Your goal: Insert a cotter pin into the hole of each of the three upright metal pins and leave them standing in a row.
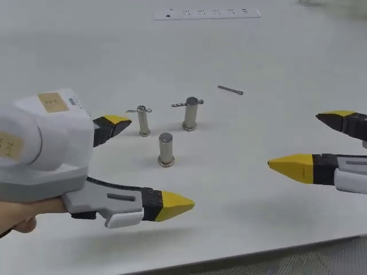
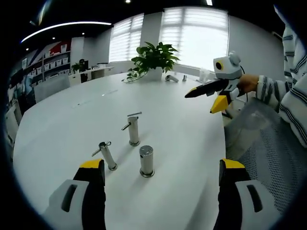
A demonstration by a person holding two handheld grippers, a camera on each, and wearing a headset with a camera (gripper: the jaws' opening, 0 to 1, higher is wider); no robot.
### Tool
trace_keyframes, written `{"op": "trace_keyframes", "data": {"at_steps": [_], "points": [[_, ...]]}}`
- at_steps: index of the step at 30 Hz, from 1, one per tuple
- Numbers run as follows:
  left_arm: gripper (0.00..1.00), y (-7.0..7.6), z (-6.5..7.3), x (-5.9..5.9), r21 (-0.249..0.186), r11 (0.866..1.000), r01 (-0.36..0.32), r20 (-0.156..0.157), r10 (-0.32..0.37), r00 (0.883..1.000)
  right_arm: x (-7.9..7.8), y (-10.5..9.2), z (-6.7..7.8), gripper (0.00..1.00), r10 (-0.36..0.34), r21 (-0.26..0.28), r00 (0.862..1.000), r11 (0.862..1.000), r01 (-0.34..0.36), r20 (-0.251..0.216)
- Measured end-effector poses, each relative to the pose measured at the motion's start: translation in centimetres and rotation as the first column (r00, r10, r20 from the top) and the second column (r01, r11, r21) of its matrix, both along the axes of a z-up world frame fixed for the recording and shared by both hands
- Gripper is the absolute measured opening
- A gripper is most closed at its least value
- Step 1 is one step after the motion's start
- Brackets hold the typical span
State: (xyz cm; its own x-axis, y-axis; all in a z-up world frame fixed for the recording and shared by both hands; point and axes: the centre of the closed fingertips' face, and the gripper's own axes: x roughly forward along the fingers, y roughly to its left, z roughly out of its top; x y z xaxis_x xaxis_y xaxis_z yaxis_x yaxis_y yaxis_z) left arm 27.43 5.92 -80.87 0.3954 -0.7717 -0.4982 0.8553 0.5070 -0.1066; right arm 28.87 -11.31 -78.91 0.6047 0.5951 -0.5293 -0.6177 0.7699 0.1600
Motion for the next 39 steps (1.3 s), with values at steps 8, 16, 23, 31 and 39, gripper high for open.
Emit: {"op": "trace_keyframes", "data": {"at_steps": [8, 16, 23, 31, 39], "points": [[0.99, 0.5, 0.1, -0.2, -0.030, 0.999, -0.025, -0.032, 0.024, 0.999, 1.2, -0.6, 0.6, 0.91, 0.067, -0.080, 0.998, 0.994, -0.068, -0.019], [0.99, 1.2, -0.3, -0.6, -0.032, 0.998, -0.048, -0.053, 0.046, 0.998, 3.4, -0.5, 1.1, 0.87, 0.176, -0.184, 0.984, 0.966, -0.179, -0.038], [0.97, 1.7, -0.7, -0.9, -0.031, 0.997, -0.068, -0.073, 0.065, 0.995, 5.6, -0.3, 1.0, 0.80, 0.258, -0.257, 0.962, 0.927, -0.272, -0.087], [0.96, 2.0, -0.8, -1.3, -0.048, 0.995, -0.086, -0.089, 0.082, 0.993, 8.3, 0.2, -0.1, 0.67, 0.326, -0.333, 0.933, 0.872, -0.359, -0.152], [0.93, 2.4, -1.0, -1.3, -0.047, 0.993, -0.104, -0.096, 0.099, 0.990, 10.0, 1.3, -0.8, 0.63, 0.380, -0.359, 0.905, 0.831, -0.425, -0.193]]}}
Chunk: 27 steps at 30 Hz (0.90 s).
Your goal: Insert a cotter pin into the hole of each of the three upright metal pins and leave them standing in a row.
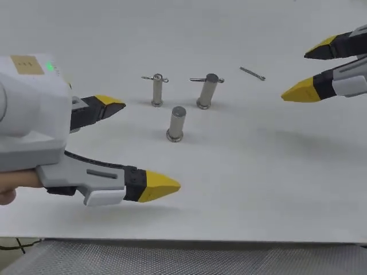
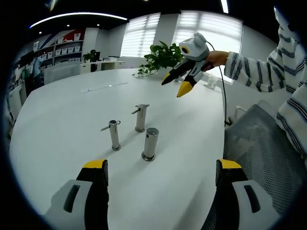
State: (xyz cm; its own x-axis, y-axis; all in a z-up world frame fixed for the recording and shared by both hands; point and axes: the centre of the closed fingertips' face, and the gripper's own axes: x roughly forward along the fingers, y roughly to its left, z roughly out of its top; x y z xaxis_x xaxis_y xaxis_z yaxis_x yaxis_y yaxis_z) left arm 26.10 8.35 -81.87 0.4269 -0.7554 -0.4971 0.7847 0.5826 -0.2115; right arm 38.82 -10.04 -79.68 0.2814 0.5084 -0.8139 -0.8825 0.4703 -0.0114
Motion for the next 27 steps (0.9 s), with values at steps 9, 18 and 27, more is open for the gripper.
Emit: {"op": "trace_keyframes", "data": {"at_steps": [9, 18, 27], "points": [[0.92, 0.4, -0.2, -0.2, -0.006, 1.000, -0.013, -0.014, 0.013, 1.000, 1.3, 0.6, -1.8, 0.57, 0.053, -0.045, 0.997, 0.997, -0.056, -0.056], [0.90, 0.4, -0.2, -0.2, -0.023, 0.999, -0.026, -0.027, 0.025, 0.999, 3.0, 0.9, -3.0, 0.46, 0.075, -0.060, 0.994, 0.995, -0.080, -0.078], [0.90, 0.4, -0.5, -0.4, -0.030, 0.999, -0.039, -0.036, 0.038, 0.999, 3.0, 2.0, -4.4, 0.43, 0.098, -0.091, 0.989, 0.990, -0.108, -0.114]]}}
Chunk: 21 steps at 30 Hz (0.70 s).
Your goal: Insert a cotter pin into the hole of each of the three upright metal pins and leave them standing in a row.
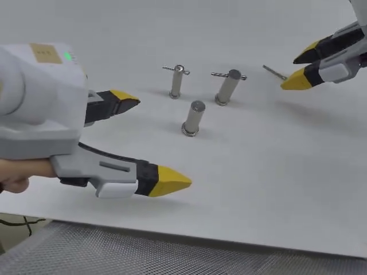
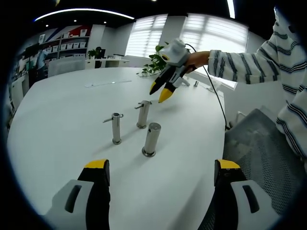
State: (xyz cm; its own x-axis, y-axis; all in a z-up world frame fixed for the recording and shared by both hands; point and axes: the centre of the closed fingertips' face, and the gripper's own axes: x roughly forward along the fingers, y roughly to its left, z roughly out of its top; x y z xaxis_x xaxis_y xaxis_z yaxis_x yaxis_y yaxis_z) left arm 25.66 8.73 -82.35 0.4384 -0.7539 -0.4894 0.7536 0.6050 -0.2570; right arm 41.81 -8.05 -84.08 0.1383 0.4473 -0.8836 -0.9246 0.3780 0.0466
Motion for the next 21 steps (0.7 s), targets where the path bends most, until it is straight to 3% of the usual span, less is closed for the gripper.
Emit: {"op": "trace_keyframes", "data": {"at_steps": [8, 12, 21], "points": [[0.88, 0.3, -0.3, 0.2, -0.009, 1.000, -0.019, -0.010, 0.019, 1.000, 1.1, -0.1, -1.9, 0.41, 0.014, -0.040, 0.999, 0.999, -0.015, -0.043], [0.88, 0.4, -0.4, 0.4, -0.005, 1.000, -0.011, -0.009, 0.011, 1.000, 1.3, 0.2, -2.2, 0.33, 0.010, -0.037, 0.998, 0.999, -0.012, -0.055], [0.87, 0.3, -0.1, 0.9, 0.001, 1.000, 0.014, 0.003, -0.014, 1.000, 1.5, 0.2, -2.7, 0.33, 0.019, -0.060, 0.998, 0.998, -0.023, -0.064]]}}
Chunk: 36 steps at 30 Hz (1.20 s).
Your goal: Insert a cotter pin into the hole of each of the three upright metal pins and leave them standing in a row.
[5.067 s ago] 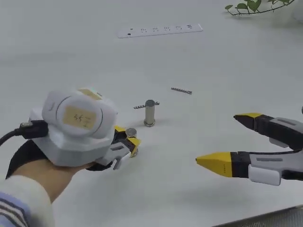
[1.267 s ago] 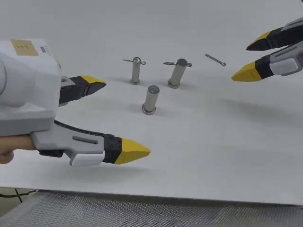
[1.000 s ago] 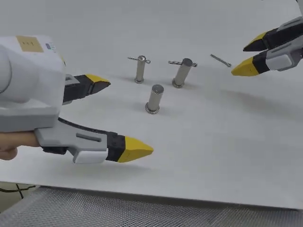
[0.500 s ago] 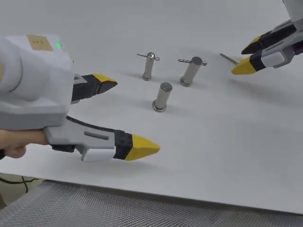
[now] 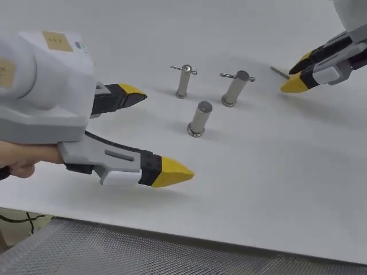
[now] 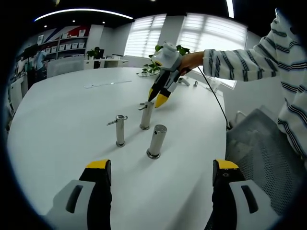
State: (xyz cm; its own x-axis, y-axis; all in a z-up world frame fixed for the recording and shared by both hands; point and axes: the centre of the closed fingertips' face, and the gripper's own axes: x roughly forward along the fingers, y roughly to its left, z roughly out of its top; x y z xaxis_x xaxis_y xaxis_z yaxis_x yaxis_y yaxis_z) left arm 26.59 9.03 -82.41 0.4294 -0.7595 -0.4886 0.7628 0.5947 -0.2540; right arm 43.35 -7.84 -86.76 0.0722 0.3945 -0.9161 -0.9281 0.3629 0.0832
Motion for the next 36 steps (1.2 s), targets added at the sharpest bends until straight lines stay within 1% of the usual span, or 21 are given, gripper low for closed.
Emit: {"op": "trace_keyframes", "data": {"at_steps": [2, 3, 6, 8, 10, 11, 14, 18, 22, 25, 29, 33, 36], "points": [[0.87, 0.1, -0.2, 0.2, 0.002, 1.000, -0.012, -0.004, 0.012, 1.000, 0.0, 0.0, 0.0, 0.33, -0.003, 0.004, 1.000, 1.000, 0.003, -0.009], [0.86, 0.1, -0.2, 0.1, 0.006, 1.000, -0.010, -0.006, 0.010, 1.000, -0.2, 0.0, 0.0, 0.33, -0.011, 0.009, 1.000, 1.000, 0.011, -0.016], [0.86, 0.0, -0.4, -0.2, 0.009, 1.000, -0.001, -0.011, 0.001, 1.000, -0.2, 0.1, 0.0, 0.33, -0.009, 0.008, 1.000, 1.000, 0.009, -0.015], [0.86, -0.1, -0.5, -0.4, 0.010, 1.000, 0.003, -0.014, -0.003, 1.000, -0.1, 0.0, -0.1, 0.33, 0.000, -0.002, 1.000, 1.000, 0.000, -0.015], [0.85, -0.1, -0.5, -0.4, 0.009, 1.000, 0.002, -0.016, -0.002, 1.000, -0.4, -0.5, -0.4, 0.32, 0.007, -0.044, 1.000, 0.999, -0.008, -0.027], [0.85, -0.1, -0.6, -0.5, 0.006, 1.000, 0.000, -0.021, 0.000, 1.000, -0.2, -0.3, -0.2, 0.31, 0.029, -0.039, 1.000, 0.999, -0.029, -0.008], [0.84, -0.3, -0.6, -0.8, 0.002, 1.000, 0.000, -0.025, 0.001, 1.000, -0.7, -0.3, -0.1, 0.30, 0.024, -0.054, 1.000, 0.998, -0.025, -0.012], [0.83, -0.6, -0.7, -1.2, 0.001, 1.000, 0.003, -0.031, -0.003, 1.000, -0.6, -0.3, 0.0, 0.29, 0.017, -0.068, 1.000, 0.998, -0.018, -0.017], [0.83, -0.8, -0.8, -1.4, 0.004, 1.000, 0.006, -0.034, -0.005, 0.999, -0.5, -0.5, 0.0, 0.24, 0.036, -0.107, 0.999, 0.994, -0.036, -0.003], [0.82, -0.8, -0.9, -1.5, 0.007, 1.000, 0.003, -0.036, -0.003, 0.999, 0.0, -0.6, 0.0, 0.19, 0.024, -0.128, 1.000, 0.992, -0.024, -0.001], [0.82, -1.0, -1.0, -1.7, 0.011, 1.000, 0.006, -0.039, -0.005, 0.999, 0.2, -0.8, -0.1, 0.15, 0.030, -0.141, 1.000, 0.990, -0.029, 0.005], [0.82, -0.9, -1.2, -1.7, 0.011, 1.000, 0.005, -0.043, -0.005, 0.999, 0.1, -0.8, 0.0, 0.12, 0.032, -0.147, 0.999, 0.989, -0.030, 0.008], [0.82, -0.8, -1.2, -1.6, 0.007, 1.000, 0.001, -0.040, -0.001, 0.999, 0.5, -0.9, -0.1, 0.11, 0.025, -0.157, 1.000, 0.987, -0.023, 0.012]]}}
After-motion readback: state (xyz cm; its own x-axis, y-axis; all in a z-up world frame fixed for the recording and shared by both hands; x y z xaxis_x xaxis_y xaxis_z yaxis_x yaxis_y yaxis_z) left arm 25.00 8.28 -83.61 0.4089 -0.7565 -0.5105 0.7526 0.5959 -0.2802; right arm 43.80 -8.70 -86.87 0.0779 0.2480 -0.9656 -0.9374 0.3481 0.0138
